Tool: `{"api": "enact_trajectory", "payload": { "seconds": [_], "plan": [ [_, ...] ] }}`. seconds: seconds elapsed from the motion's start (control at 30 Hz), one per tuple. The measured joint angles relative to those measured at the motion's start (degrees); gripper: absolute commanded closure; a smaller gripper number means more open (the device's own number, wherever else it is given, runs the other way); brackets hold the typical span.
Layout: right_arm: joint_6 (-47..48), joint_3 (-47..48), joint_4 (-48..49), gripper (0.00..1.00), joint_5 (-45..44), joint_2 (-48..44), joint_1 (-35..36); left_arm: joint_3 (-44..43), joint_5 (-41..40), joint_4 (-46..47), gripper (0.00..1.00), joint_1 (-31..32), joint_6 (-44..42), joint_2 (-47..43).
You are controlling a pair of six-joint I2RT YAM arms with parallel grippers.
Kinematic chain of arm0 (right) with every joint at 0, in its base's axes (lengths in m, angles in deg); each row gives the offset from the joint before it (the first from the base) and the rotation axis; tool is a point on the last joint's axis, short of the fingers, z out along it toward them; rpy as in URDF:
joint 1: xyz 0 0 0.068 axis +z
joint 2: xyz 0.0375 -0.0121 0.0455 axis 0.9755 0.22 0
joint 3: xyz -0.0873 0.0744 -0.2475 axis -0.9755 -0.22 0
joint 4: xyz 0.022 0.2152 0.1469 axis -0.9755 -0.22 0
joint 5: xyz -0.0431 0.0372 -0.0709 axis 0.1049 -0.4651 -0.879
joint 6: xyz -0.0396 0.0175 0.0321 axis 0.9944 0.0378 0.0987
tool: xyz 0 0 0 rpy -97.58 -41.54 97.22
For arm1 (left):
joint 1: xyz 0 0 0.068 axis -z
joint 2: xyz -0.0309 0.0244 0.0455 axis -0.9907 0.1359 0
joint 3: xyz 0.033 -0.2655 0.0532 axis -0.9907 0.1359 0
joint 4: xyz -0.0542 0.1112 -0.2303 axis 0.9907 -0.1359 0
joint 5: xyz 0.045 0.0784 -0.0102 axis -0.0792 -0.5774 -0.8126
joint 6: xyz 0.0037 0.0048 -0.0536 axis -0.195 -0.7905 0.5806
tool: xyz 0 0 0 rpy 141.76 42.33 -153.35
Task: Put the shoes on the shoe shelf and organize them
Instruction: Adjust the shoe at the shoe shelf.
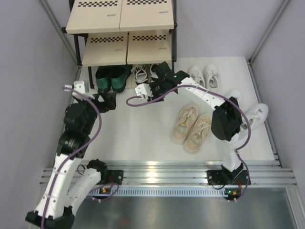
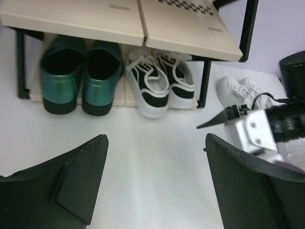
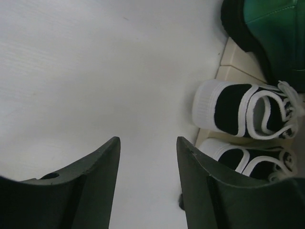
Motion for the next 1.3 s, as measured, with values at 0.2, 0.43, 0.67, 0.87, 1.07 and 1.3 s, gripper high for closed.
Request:
{"api": "enact_trajectory", "payload": {
  "seconds": [0.2, 0.43, 0.67, 0.87, 1.07, 1.3],
  "plan": [
    [1.51, 11.1, 4.2, 0.37, -9.18, 10.25, 1.29, 5.79, -5.73, -5.92, 0.11, 0.0, -4.33, -15.45],
    [4.33, 14.82, 9.33, 0.24, -15.54, 14.58, 1.29, 12.44, -8.94, -11.34, 0.11, 0.0, -6.47, -21.27],
    [4.9, 16.55, 14.84, 0.21, -16.96, 18.49, 1.31, 13.25, -10.36, -12.48, 0.11, 0.0, -7.41, -23.28],
    [4.87, 17.42, 18.36, 0.19, -16.96, 21.42, 1.31, 13.46, -10.58, -12.5, 0.1, 0.0, -7.45, -24.17],
    [4.83, 17.75, 20.28, 0.18, -16.96, 22.97, 1.31, 13.81, -11.13, -12.57, 0.1, 0.0, -7.45, -24.87],
    [4.09, 19.67, 21.57, 0.2, -16.87, 24.85, 1.33, 13.86, -11.54, -12.57, 0.1, 0.0, -7.45, -24.98]
  ]
}}
